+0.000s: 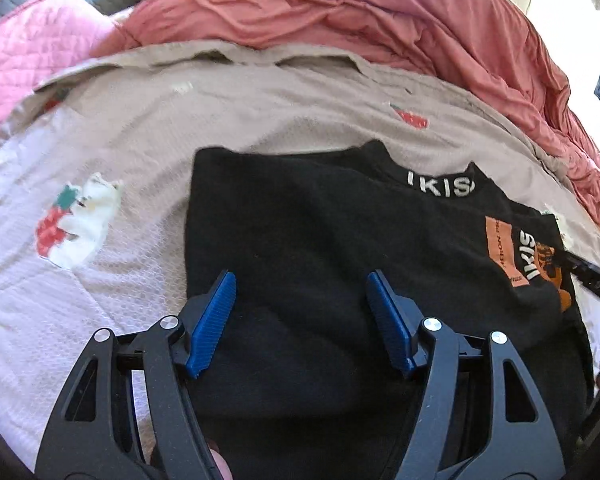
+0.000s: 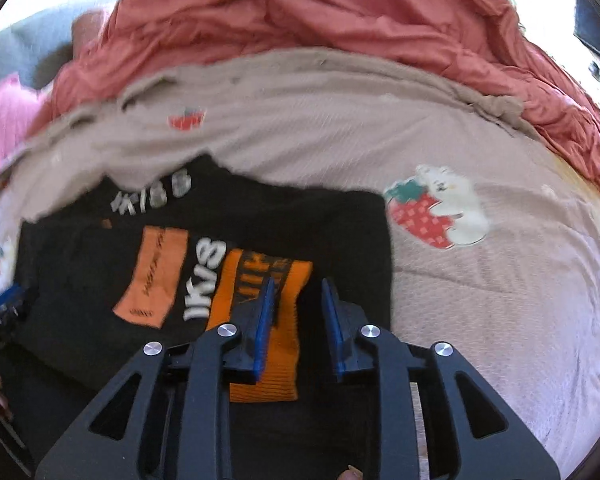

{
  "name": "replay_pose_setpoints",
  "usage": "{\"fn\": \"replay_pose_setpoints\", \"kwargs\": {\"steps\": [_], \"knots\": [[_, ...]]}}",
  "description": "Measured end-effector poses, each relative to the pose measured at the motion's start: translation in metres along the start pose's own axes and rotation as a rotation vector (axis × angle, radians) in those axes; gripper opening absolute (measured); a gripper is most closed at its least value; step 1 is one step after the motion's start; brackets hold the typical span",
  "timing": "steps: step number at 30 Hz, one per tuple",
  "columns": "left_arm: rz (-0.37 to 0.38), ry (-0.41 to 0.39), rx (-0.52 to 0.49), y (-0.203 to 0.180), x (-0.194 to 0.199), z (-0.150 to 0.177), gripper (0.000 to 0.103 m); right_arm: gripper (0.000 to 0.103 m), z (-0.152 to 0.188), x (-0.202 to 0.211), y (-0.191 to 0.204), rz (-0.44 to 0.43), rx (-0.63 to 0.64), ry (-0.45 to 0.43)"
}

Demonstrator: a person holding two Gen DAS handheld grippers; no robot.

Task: Fold small clothes
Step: 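Grasp the folded cuff with the right gripper, straighten it on the body, release, then move both grippers to the side edge of the folded shirt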

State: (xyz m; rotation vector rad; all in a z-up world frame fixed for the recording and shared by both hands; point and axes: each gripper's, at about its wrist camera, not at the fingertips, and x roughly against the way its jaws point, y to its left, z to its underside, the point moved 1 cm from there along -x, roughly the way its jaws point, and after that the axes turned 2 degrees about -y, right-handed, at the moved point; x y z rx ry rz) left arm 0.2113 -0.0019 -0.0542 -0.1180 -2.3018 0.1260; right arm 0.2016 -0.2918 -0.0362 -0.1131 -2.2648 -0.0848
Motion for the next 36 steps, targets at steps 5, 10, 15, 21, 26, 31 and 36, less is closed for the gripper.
{"fn": "replay_pose_setpoints", "kwargs": {"steps": [5, 10, 15, 21, 26, 31, 36], "knots": [[0.002, -0.066, -0.087, -0.023, 0.018, 0.000, 0.062, 0.031, -0.003, 0.017, 0.002, -0.071, -0.030, -0.043], [-0.004, -0.040, -0.159, -0.037, 0.013, 0.002, 0.064, 0.037, 0.013, 0.015, 0.037, -0.149, 0.096, -0.006], [0.015, 0.051, -0.153, -0.030, -0.009, 0.010, 0.070, 0.040, 0.029, -0.006, 0.036, -0.085, 0.104, 0.065], [0.030, 0.054, -0.144, -0.026, -0.010, 0.010, 0.071, 0.043, 0.032, -0.010, 0.041, -0.057, 0.134, 0.052], [0.043, 0.048, -0.132, -0.025, -0.007, 0.009, 0.071, 0.048, 0.032, -0.008, 0.039, -0.069, 0.112, 0.054], [0.038, 0.032, -0.130, -0.024, 0.003, 0.006, 0.075, 0.059, 0.036, 0.009, 0.034, -0.067, 0.074, 0.024], [0.114, 0.068, -0.114, -0.022, 0.010, 0.006, 0.082, 0.068, 0.045, 0.030, 0.028, -0.086, 0.042, 0.009]]}}
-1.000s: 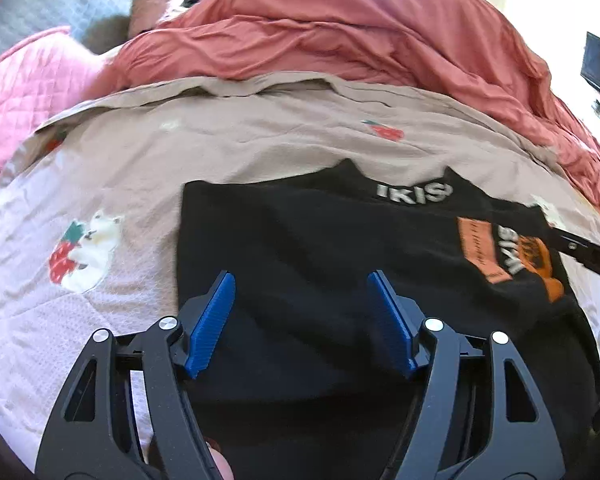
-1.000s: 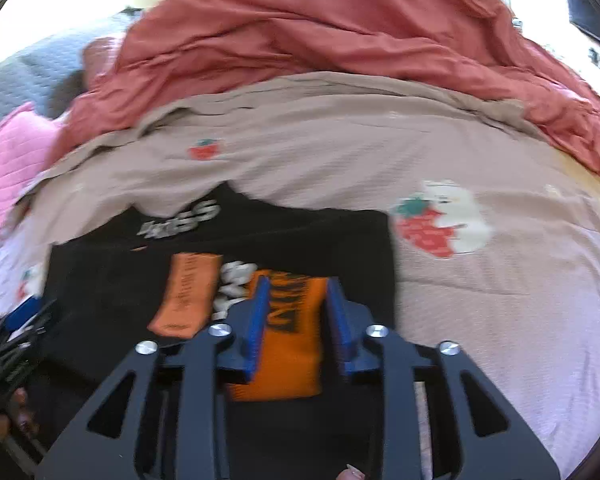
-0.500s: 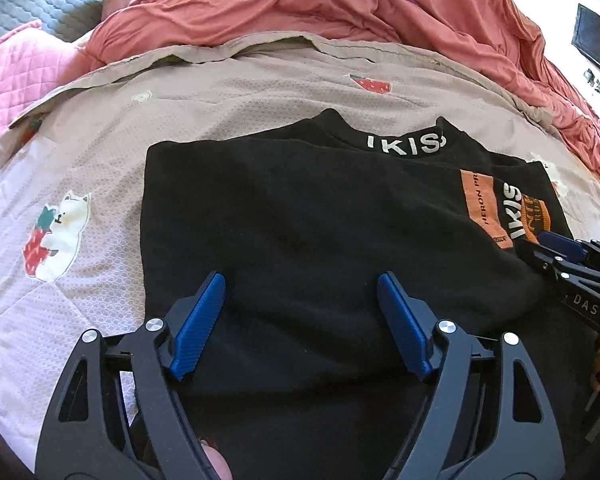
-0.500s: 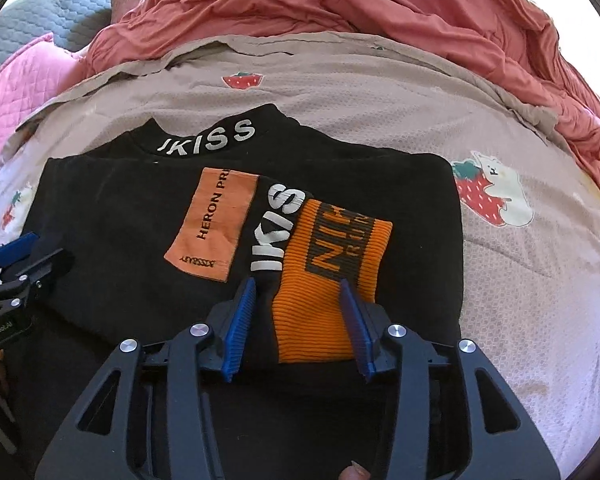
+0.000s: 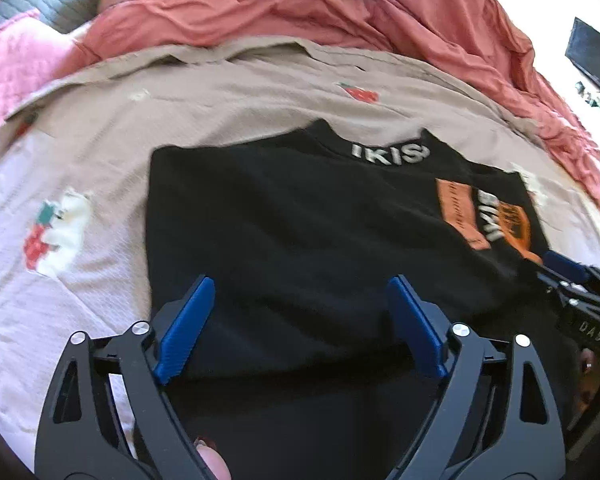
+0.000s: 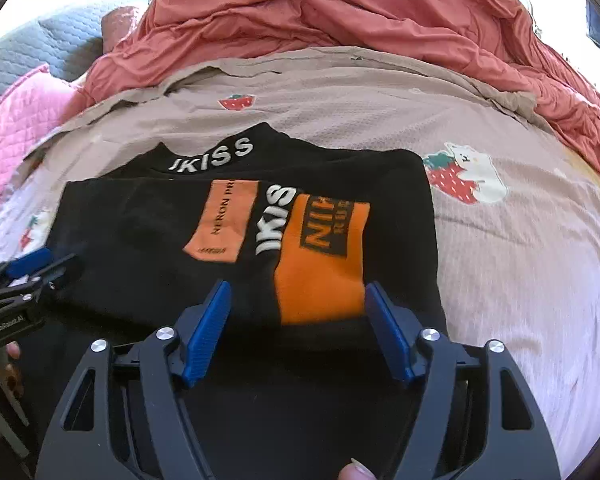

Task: Fold small clothes
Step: 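Move both grippers to the side edge of the folded shirt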

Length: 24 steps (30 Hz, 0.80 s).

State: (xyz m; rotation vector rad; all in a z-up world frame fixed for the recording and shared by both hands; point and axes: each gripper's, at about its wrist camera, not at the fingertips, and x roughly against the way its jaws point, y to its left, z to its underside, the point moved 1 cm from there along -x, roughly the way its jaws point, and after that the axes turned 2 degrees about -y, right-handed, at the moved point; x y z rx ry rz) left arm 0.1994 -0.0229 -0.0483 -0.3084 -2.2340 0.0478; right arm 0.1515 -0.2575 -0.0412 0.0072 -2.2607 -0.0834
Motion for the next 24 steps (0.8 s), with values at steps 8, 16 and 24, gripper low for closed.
{"fn": "replay_pose_setpoints", "kwargs": {"steps": [8, 16, 24], "knots": [[-0.053, 0.032, -0.076, -0.007, -0.009, 0.010, 0.082, 0.068, 0.026, 0.012, 0.007, -0.027, 0.015, 0.051], [-0.073, -0.016, -0.062, -0.008, 0.005, 0.015, 0.082, 0.068, 0.038, 0.013, 0.004, -0.008, -0.004, 0.081], [-0.090, -0.094, 0.003, 0.011, 0.062, 0.032, 0.093, 0.092, 0.034, 0.057, -0.013, -0.026, -0.047, -0.003]]}}
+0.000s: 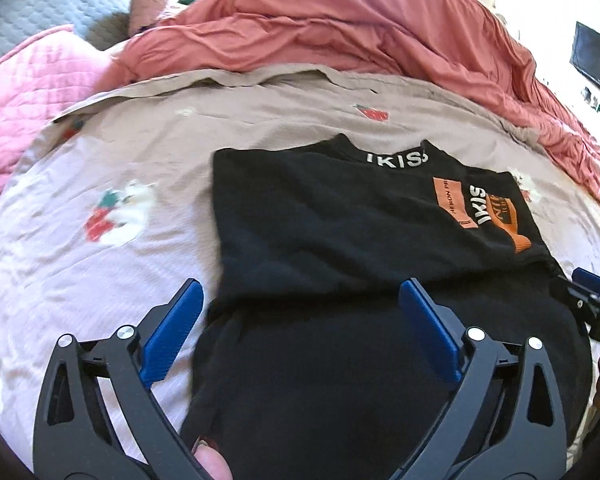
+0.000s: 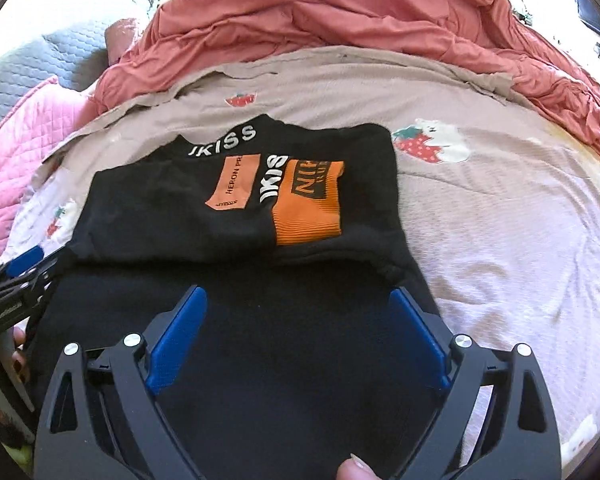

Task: Fold small clothes
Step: 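Move both grippers to the side edge of the folded shirt, then grasp the shirt's side edge with the left gripper while the right gripper grasps it too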

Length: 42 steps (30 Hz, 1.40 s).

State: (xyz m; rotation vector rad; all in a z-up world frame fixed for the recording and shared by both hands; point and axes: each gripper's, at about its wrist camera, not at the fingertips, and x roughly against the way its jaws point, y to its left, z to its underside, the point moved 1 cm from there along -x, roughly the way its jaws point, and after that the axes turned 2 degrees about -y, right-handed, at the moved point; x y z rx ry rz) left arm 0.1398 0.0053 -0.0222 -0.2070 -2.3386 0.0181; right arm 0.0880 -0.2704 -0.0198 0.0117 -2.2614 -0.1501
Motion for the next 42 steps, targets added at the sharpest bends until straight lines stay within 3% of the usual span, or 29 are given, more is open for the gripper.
{"fn": "replay_pose_setpoints", "kwargs": {"steps": [14, 25, 31, 40, 42], "knots": [[-0.024, 0.006, 0.028, 0.030, 0.048, 0.013, 0.093, 0.093, 0.016, 0.048, -0.022, 0.009, -0.032, -0.044], [-0.068, 0.069, 0.039, 0.062, 0.066, 0.044, 0.093, 0.093, 0.044, 0.067, -0.035, 0.020, -0.022, -0.029], [-0.059, 0.101, 0.037, 0.068, 0.072, 0.061, 0.093, 0.093, 0.061, 0.070, -0.040, 0.027, -0.017, 0.001], [0.023, 0.162, 0.087, 0.072, 0.076, 0.083, 0.093, 0.093, 0.085, 0.072, -0.047, 0.022, -0.030, 0.050], [0.043, 0.173, 0.091, 0.072, 0.078, 0.087, 0.089, 0.093, 0.091, 0.072, -0.048, 0.019, -0.027, 0.061]]}}
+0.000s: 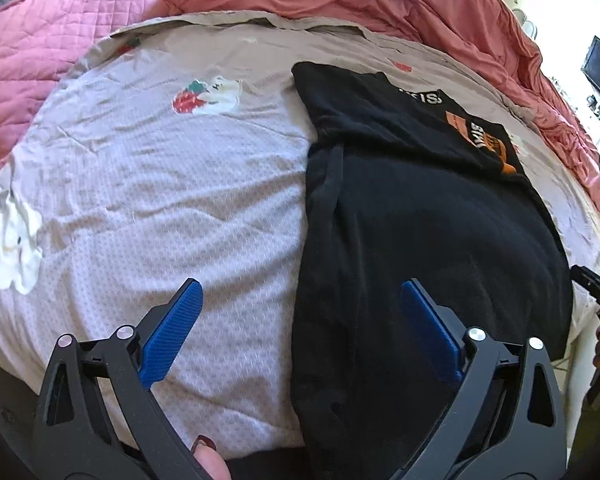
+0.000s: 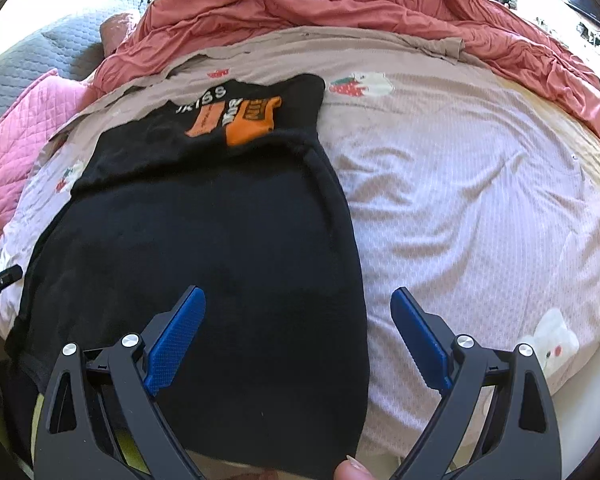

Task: Fold small clothes
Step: 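Grasp the shirt's side edge with the left gripper while the right gripper grasps it too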

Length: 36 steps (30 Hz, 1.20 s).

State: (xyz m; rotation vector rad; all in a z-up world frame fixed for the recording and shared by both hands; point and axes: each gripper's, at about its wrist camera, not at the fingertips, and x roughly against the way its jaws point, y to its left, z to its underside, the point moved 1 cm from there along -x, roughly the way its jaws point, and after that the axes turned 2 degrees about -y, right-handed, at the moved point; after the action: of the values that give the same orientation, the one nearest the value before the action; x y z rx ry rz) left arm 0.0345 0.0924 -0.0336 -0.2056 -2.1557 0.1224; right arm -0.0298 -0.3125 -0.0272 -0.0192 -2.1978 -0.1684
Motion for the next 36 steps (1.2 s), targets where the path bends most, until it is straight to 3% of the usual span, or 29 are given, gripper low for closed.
{"fn": "replay_pose_setpoints", "kwargs": {"steps": [3, 5, 7, 17, 21, 23, 24, 25, 30, 33, 36], "knots": [[0.018, 0.017, 0.012, 0.001, -0.001, 0.006, 0.078, 0.093, 0.008, 0.000, -0.003, -0.003, -0.005, 0.017], [0.031, 0.021, 0.030, 0.003, -0.001, 0.010, 0.059, 0.093, 0.015, 0.001, -0.007, 0.005, -0.013, 0.025], [0.035, 0.029, 0.040, 0.004, -0.002, 0.014, 0.053, 0.093, 0.020, 0.001, -0.009, 0.015, -0.015, 0.031], [0.082, 0.072, 0.048, 0.000, -0.004, 0.028, 0.051, 0.090, 0.051, 0.008, -0.023, 0.012, -0.034, 0.088], [0.086, 0.084, 0.048, -0.001, -0.006, 0.031, 0.049, 0.067, 0.067, 0.010, -0.024, -0.019, -0.062, 0.125], [0.082, 0.087, 0.048, -0.002, -0.007, 0.033, 0.035, 0.043, 0.074, 0.009, -0.021, -0.042, -0.055, 0.145], [0.076, 0.089, 0.051, -0.001, -0.007, 0.033, 0.029, 0.026, 0.076, 0.008, -0.019, -0.049, -0.046, 0.150], [0.073, 0.088, 0.059, 0.001, -0.007, 0.033, 0.018, 0.021, 0.077, 0.009, -0.018, -0.054, -0.040, 0.148], [0.120, 0.098, 0.105, 0.008, -0.003, 0.033, 0.015, 0.016, 0.075, 0.013, -0.018, -0.080, -0.043, 0.125], [0.134, 0.116, 0.113, 0.007, -0.005, 0.036, 0.016, 0.026, 0.079, 0.009, -0.025, -0.089, -0.074, 0.134], [0.138, 0.126, 0.108, 0.005, -0.008, 0.038, 0.021, 0.027, 0.084, 0.008, -0.031, -0.107, -0.108, 0.133]]}}
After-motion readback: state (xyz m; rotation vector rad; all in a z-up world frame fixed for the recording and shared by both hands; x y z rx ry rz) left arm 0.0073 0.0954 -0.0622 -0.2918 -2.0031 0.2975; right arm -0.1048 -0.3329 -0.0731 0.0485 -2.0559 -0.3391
